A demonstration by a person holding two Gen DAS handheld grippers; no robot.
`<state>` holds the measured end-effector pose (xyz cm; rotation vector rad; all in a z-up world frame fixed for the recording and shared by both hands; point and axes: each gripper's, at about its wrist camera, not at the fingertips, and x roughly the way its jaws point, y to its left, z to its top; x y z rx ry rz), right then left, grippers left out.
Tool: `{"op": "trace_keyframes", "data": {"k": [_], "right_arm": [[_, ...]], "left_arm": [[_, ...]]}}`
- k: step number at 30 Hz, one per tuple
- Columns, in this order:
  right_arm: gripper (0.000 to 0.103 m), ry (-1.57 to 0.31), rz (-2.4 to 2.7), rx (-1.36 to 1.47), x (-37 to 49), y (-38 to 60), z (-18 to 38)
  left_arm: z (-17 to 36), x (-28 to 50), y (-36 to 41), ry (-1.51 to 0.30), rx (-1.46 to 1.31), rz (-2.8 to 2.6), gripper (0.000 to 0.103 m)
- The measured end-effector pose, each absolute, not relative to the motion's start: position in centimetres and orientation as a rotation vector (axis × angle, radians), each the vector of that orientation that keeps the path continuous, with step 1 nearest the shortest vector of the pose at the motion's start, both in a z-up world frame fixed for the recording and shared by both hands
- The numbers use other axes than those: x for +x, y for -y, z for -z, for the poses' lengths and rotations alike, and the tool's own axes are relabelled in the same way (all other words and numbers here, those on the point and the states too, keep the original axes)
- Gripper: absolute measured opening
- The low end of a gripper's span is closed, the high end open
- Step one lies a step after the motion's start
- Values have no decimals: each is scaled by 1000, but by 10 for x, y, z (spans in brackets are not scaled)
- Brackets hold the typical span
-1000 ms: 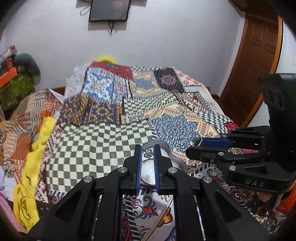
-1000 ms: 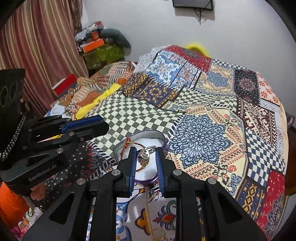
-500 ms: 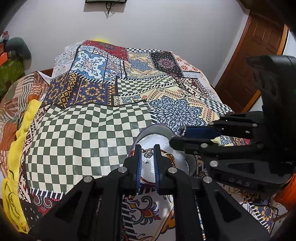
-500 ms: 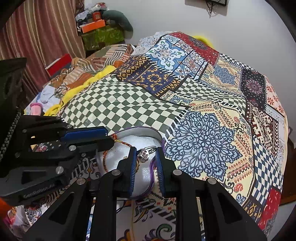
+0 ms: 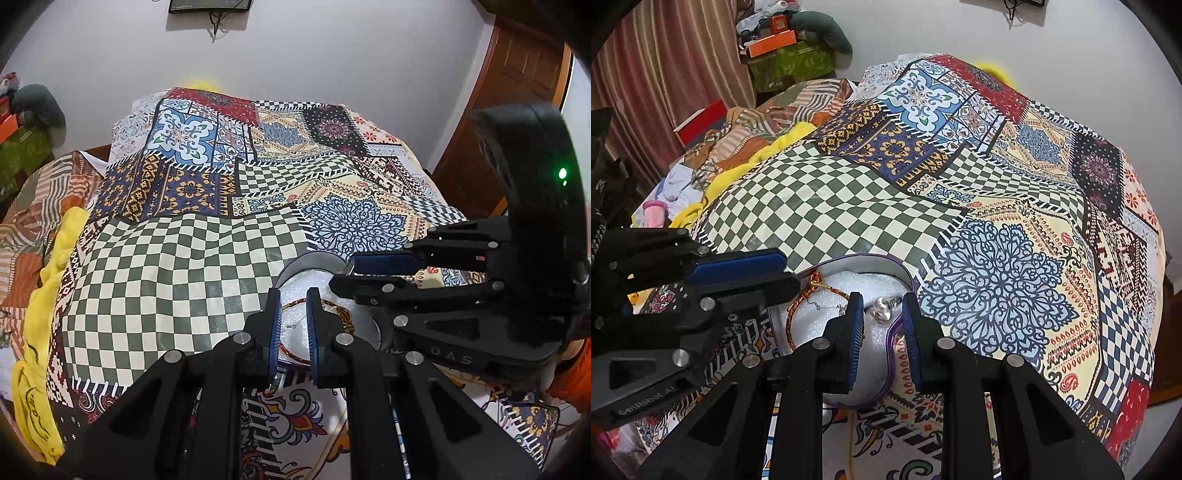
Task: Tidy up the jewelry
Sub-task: 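Carry the silver ring into the heart tin and open the right tool, then move both tools back to the jewelry on the quilt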
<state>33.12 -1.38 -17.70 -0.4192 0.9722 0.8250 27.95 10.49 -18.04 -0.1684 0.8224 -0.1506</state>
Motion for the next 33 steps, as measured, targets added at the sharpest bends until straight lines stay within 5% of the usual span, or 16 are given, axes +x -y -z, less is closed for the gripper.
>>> {"op": "trace_keyframes", "data": {"k": [27, 33], "right_arm": [[22, -814, -737, -336, 255, 91, 103], [39, -797, -691, -299, 243, 121, 103]], "left_arm": [[118, 204, -72, -758, -107, 124, 15], [120, 188, -49, -775, -99, 151, 18]]}}
